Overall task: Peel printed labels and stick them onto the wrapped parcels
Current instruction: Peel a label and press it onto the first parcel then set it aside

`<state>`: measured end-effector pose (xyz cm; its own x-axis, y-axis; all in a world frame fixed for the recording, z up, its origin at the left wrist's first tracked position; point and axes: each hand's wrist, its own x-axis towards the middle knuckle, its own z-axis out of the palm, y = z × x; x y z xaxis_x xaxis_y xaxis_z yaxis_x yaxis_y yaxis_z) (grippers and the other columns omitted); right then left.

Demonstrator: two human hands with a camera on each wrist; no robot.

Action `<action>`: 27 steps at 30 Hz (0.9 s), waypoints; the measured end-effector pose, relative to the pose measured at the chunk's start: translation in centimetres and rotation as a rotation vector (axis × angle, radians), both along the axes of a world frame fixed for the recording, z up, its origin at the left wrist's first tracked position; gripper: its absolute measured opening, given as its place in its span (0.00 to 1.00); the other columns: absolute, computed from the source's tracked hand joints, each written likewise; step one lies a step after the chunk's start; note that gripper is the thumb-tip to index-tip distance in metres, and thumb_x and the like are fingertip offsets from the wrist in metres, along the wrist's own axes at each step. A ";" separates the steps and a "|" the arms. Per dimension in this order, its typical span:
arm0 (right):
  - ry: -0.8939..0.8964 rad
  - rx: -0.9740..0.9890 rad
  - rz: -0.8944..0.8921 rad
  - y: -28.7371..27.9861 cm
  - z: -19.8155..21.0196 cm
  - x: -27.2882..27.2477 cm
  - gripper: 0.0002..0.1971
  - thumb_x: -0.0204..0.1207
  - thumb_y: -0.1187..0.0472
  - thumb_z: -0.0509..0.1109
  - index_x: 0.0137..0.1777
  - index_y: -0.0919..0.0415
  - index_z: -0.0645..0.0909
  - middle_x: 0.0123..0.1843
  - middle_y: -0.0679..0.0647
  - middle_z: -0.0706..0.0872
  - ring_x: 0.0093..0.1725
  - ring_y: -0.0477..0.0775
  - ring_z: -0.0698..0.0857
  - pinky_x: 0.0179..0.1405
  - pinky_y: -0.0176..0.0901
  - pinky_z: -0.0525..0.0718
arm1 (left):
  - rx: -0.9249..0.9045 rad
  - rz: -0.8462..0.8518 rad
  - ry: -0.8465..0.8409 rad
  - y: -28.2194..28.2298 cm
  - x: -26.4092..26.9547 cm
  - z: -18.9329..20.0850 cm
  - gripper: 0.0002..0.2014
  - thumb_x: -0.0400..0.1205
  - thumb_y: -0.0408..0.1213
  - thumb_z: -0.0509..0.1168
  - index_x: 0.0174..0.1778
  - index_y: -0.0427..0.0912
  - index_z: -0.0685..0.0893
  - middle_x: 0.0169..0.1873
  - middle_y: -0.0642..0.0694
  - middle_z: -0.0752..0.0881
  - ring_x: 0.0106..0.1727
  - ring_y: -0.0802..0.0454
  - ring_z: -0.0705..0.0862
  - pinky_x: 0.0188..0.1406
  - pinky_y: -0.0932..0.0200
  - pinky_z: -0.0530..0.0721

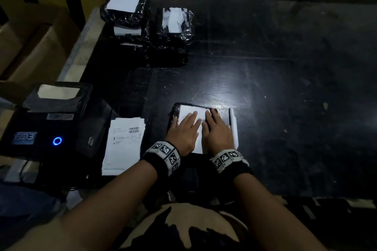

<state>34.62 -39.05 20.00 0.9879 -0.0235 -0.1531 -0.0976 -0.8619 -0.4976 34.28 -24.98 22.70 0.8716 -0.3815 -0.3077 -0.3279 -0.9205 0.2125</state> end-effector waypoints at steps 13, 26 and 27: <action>-0.009 -0.106 -0.008 0.4 0.3 0.0 0.25 0.86 0.50 0.51 0.82 0.51 0.61 0.86 0.47 0.58 0.84 0.48 0.57 0.83 0.64 0.51 | 0.013 0.157 0.049 1.8 1.3 0.0 0.27 0.89 0.44 0.41 0.84 0.48 0.43 0.84 0.56 0.38 0.84 0.59 0.39 0.82 0.36 0.42; 0.052 -0.223 0.010 0.4 1.3 0.9 0.25 0.86 0.51 0.47 0.83 0.50 0.58 0.85 0.46 0.58 0.86 0.51 0.51 0.81 0.72 0.46 | -0.059 0.146 0.108 2.5 1.4 0.7 0.27 0.89 0.44 0.44 0.85 0.48 0.46 0.84 0.56 0.38 0.84 0.59 0.40 0.82 0.35 0.45; 0.071 -0.229 -0.016 0.3 1.5 1.0 0.25 0.86 0.51 0.47 0.83 0.52 0.58 0.86 0.47 0.58 0.86 0.51 0.50 0.81 0.71 0.46 | -0.067 0.146 0.113 2.6 1.4 0.8 0.27 0.89 0.44 0.44 0.85 0.48 0.46 0.84 0.56 0.38 0.84 0.59 0.40 0.82 0.35 0.45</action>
<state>35.66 -38.79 21.46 0.9742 -0.0808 -0.2107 -0.1394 -0.9497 -0.2804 35.66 -22.40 23.47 0.8807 -0.2760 -0.3849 -0.1623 -0.9393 0.3023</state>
